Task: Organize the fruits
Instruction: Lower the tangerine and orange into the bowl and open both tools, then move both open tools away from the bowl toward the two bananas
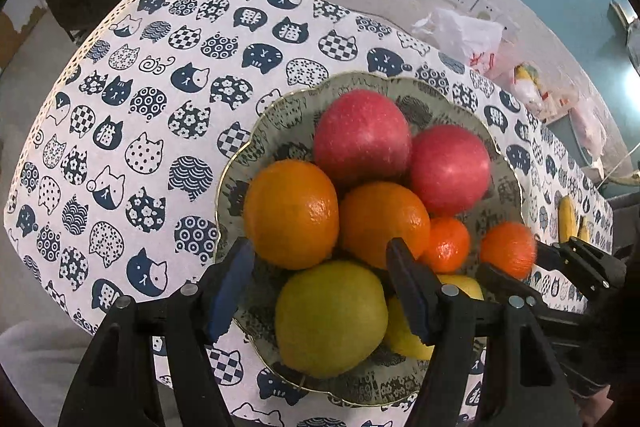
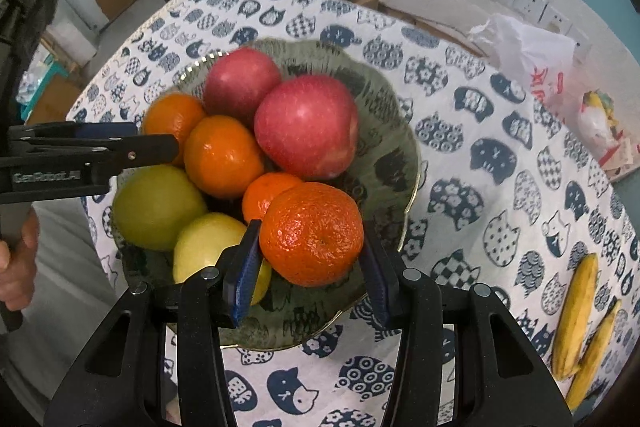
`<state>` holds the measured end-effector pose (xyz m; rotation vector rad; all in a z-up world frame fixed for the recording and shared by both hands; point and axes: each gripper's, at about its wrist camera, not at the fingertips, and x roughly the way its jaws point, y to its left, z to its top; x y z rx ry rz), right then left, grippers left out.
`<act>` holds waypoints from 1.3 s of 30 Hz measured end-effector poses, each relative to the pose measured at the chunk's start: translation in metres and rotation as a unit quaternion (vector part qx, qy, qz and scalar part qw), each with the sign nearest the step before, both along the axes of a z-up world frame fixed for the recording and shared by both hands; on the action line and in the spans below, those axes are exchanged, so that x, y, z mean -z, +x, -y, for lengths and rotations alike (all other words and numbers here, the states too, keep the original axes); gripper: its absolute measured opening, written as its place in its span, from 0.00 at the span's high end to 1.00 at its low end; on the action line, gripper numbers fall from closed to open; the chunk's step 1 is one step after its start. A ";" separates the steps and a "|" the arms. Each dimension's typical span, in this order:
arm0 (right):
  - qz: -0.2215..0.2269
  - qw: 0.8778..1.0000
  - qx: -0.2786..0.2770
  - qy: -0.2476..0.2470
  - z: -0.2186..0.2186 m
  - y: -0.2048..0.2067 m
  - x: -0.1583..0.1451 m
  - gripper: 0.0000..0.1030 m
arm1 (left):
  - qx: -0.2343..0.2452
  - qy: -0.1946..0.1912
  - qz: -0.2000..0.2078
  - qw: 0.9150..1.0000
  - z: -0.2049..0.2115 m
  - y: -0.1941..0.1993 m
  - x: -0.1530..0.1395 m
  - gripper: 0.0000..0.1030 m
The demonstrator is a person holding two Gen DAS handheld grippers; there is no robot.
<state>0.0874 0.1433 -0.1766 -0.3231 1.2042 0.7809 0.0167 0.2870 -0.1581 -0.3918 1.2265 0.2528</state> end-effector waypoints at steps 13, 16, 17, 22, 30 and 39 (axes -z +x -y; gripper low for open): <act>-0.001 1.000 0.005 0.009 0.004 0.002 0.002 0.50 | 0.023 0.014 -0.006 1.000 0.015 0.000 -0.003 0.31; -0.002 1.000 0.004 0.010 0.004 0.002 0.002 0.50 | 0.023 0.015 -0.005 1.000 0.017 -0.001 -0.006 0.31; -0.002 1.000 0.004 0.012 0.004 0.002 0.001 0.50 | 0.023 0.017 -0.004 1.000 0.017 -0.001 -0.007 0.31; 0.004 1.000 0.005 0.025 0.008 0.000 -0.005 0.40 | 0.022 0.020 0.001 1.000 0.023 -0.003 -0.014 0.31; 0.027 0.998 0.019 0.050 0.027 0.000 -0.032 0.37 | 0.045 0.038 0.020 0.998 0.049 -0.004 -0.035 0.26; 0.061 0.995 0.052 0.054 0.073 0.002 -0.064 0.36 | 0.085 0.036 0.039 0.995 0.098 -0.001 -0.060 0.25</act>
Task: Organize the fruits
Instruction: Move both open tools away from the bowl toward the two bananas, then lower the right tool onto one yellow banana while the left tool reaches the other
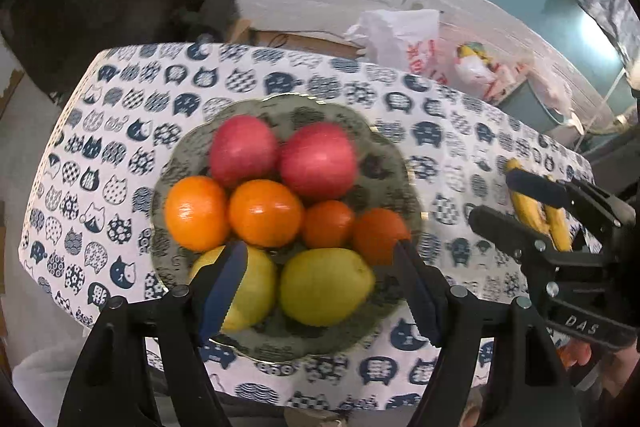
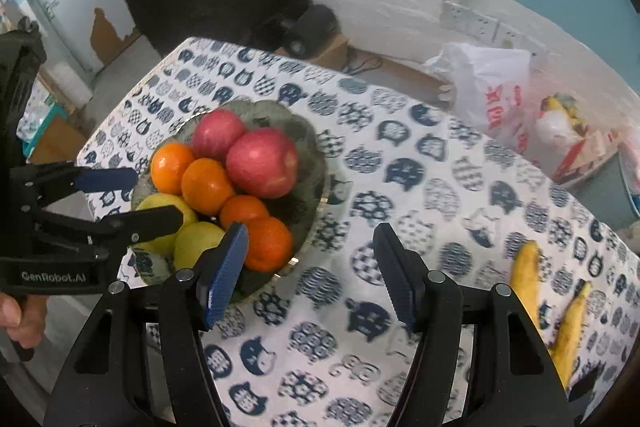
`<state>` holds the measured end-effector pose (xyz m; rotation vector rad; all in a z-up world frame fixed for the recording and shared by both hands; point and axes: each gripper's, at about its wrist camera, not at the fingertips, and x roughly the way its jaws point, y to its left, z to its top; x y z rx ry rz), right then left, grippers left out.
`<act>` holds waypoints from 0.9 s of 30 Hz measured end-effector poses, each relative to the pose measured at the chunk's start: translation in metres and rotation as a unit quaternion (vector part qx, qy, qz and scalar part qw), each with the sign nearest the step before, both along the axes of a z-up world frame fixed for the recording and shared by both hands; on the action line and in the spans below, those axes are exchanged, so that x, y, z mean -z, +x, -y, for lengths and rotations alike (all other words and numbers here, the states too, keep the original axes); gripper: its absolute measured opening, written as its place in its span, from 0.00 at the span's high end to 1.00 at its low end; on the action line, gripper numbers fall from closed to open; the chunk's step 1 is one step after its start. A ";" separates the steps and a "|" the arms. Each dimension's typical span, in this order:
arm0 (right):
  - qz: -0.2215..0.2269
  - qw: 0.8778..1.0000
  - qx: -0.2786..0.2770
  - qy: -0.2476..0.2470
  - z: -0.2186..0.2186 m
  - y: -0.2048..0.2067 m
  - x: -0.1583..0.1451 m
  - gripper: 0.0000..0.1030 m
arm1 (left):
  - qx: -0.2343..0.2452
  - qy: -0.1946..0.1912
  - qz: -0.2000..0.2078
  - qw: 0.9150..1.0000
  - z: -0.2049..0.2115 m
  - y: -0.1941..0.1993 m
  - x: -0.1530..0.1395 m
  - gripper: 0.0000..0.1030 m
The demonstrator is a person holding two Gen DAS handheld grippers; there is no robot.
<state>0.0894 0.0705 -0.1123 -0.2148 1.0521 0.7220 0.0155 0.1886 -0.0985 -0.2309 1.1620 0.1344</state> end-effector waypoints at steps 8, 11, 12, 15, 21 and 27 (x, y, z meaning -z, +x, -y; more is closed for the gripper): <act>0.011 0.999 0.043 0.001 0.055 0.003 -0.016 0.34 | 0.036 0.009 0.005 0.999 0.046 0.009 -0.012 0.22; 0.016 0.998 0.060 -0.004 0.077 0.004 -0.019 0.33 | 0.058 0.016 0.004 0.998 0.068 0.014 -0.014 0.22; 0.018 0.998 0.066 -0.006 0.085 0.004 -0.019 0.33 | 0.064 0.017 0.004 0.998 0.075 0.015 -0.013 0.22; 0.022 0.996 0.082 -0.012 0.105 0.005 -0.022 0.33 | 0.082 0.025 0.000 0.996 0.095 0.020 -0.012 0.22; 0.029 0.994 0.108 -0.022 0.143 0.009 -0.024 0.32 | 0.118 0.033 -0.005 0.992 0.135 0.032 -0.010 0.22; 0.034 0.990 0.126 -0.045 0.181 0.016 -0.018 0.31 | 0.150 0.040 -0.017 0.988 0.174 0.049 -0.003 0.22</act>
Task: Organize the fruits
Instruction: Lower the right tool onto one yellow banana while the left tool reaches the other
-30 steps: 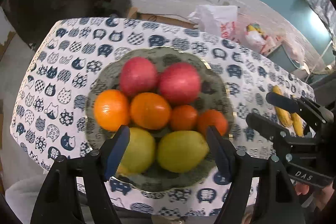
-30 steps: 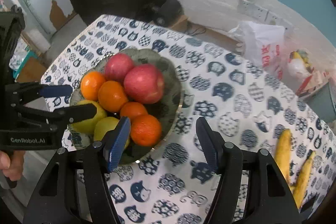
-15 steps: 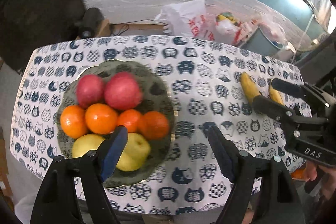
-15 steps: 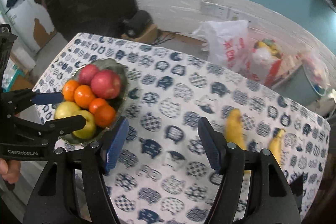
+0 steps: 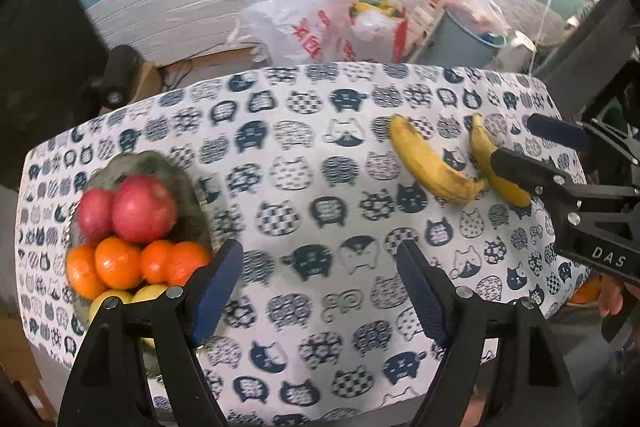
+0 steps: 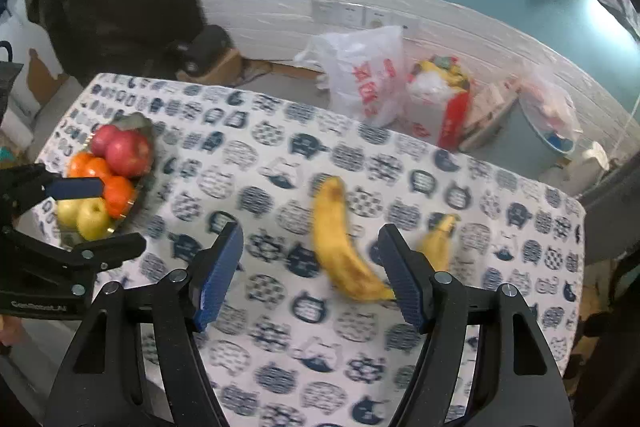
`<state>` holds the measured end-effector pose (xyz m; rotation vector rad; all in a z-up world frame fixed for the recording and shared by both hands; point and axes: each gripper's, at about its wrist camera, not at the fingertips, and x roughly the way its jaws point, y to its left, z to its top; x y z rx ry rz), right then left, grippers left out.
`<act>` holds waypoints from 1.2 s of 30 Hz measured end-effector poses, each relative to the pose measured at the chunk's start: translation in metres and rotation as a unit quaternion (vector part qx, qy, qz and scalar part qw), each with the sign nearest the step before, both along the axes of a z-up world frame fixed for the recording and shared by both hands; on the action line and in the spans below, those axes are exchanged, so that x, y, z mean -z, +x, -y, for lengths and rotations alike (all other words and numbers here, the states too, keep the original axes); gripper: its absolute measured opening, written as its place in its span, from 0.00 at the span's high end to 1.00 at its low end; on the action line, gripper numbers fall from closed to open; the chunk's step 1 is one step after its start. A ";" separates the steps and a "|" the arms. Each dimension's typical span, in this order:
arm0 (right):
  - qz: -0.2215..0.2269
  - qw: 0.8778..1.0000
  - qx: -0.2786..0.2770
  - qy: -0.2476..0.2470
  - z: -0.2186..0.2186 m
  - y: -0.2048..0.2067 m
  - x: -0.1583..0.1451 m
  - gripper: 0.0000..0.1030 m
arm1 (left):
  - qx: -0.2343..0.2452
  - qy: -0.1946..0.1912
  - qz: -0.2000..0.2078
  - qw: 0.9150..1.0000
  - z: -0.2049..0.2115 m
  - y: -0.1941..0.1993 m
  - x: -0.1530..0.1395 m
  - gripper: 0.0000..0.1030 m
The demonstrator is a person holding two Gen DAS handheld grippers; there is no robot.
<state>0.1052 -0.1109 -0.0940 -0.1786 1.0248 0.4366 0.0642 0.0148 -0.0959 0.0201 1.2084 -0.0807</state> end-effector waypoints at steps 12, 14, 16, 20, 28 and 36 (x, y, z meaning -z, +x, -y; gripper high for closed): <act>-0.034 0.998 0.051 -0.031 0.070 0.023 0.043 0.31 | 0.010 -0.001 -0.053 0.999 0.055 0.039 0.045 0.22; -0.041 0.997 0.058 -0.034 0.078 0.027 0.050 0.31 | 0.003 -0.007 -0.062 0.998 0.060 0.047 0.052 0.22; -0.050 0.996 0.063 -0.032 0.086 0.030 0.058 0.31 | -0.007 -0.017 -0.070 0.997 0.064 0.055 0.059 0.22; -0.066 0.995 0.064 -0.034 0.093 0.034 0.072 0.31 | -0.021 -0.030 -0.076 0.996 0.073 0.068 0.067 0.22; -0.096 0.992 0.073 -0.042 0.109 0.039 0.101 0.31 | -0.058 -0.056 -0.086 0.993 0.085 0.094 0.088 0.21; -0.110 0.990 0.079 -0.039 0.119 0.041 0.112 0.31 | -0.087 -0.080 -0.102 0.988 0.086 0.108 0.109 0.20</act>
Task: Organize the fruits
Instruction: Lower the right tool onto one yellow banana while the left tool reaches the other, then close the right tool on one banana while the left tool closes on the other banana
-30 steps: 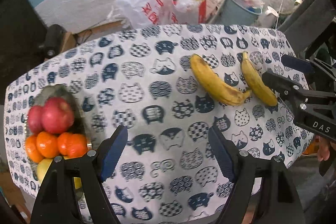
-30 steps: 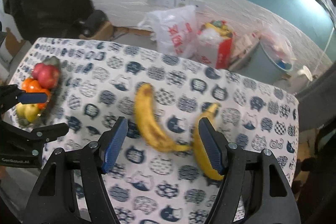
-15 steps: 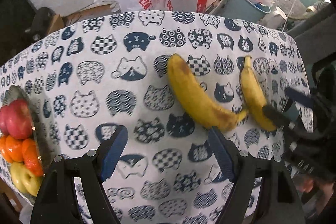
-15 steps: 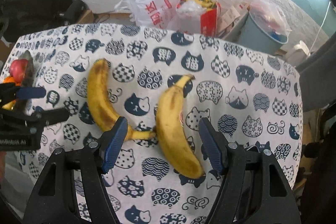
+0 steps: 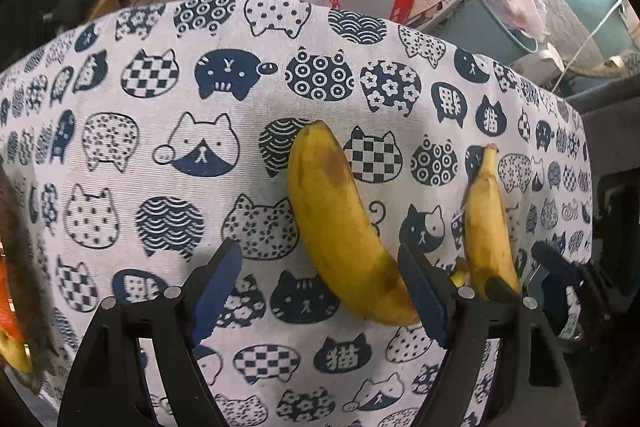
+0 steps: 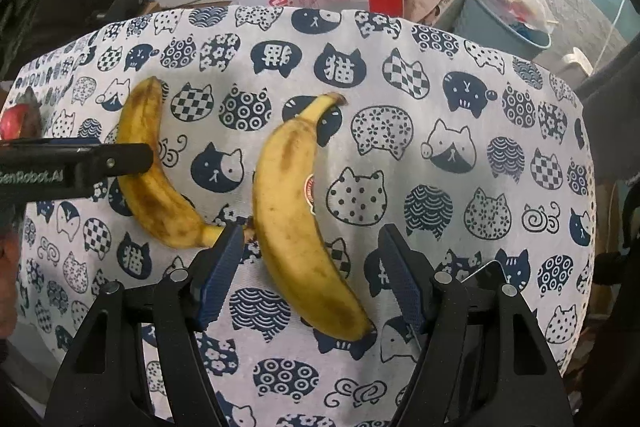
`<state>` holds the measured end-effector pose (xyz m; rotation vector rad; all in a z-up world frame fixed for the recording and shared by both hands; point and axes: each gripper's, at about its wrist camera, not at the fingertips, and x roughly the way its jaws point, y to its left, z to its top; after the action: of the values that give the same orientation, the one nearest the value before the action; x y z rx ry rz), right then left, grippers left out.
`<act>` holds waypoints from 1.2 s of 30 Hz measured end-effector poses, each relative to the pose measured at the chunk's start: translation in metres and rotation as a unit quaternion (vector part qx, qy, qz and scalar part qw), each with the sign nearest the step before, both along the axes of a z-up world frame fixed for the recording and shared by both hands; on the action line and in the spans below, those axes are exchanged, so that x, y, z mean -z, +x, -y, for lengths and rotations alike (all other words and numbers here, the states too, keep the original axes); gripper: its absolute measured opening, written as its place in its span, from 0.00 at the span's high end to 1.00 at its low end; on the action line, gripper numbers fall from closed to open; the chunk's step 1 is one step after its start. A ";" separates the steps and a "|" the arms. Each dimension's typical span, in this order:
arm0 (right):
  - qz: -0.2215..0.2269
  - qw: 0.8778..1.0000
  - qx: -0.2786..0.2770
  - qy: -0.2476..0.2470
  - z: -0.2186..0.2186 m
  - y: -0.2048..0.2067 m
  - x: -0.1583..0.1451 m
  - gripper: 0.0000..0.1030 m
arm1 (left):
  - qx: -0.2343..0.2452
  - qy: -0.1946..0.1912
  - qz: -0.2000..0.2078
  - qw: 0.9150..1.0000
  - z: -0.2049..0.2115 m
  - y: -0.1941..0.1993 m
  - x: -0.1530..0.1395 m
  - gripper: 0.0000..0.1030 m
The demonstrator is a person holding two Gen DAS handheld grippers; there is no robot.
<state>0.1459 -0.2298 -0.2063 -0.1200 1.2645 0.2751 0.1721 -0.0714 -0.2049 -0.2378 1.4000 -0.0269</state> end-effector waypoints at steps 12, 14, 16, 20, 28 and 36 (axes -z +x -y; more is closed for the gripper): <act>-0.012 1.000 0.006 0.000 0.003 0.005 0.016 0.32 | 0.009 -0.025 0.011 1.000 0.012 0.008 0.006 0.27; -0.014 1.000 0.004 -0.002 0.001 0.004 0.019 0.31 | 0.023 -0.020 0.013 0.999 0.018 0.005 0.005 0.43; -0.015 1.000 0.001 -0.006 0.000 0.003 0.022 0.32 | 0.031 -0.007 0.019 0.999 0.017 0.002 0.004 0.48; -0.021 1.000 0.009 0.005 0.002 0.005 0.024 0.37 | 0.022 -0.034 0.019 0.999 0.012 0.004 0.004 0.54; -0.032 0.999 0.007 0.032 -0.005 0.004 0.020 0.61 | 0.049 -0.037 0.025 0.998 0.003 -0.008 -0.010 0.58; -0.017 0.999 0.003 0.041 -0.022 0.000 0.006 0.71 | 0.058 -0.029 0.029 0.997 -0.011 -0.022 -0.026 0.62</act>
<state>0.1456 -0.2077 -0.2126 -0.0418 1.2861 0.3238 0.1502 -0.0605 -0.1792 -0.2015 1.3545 -0.1694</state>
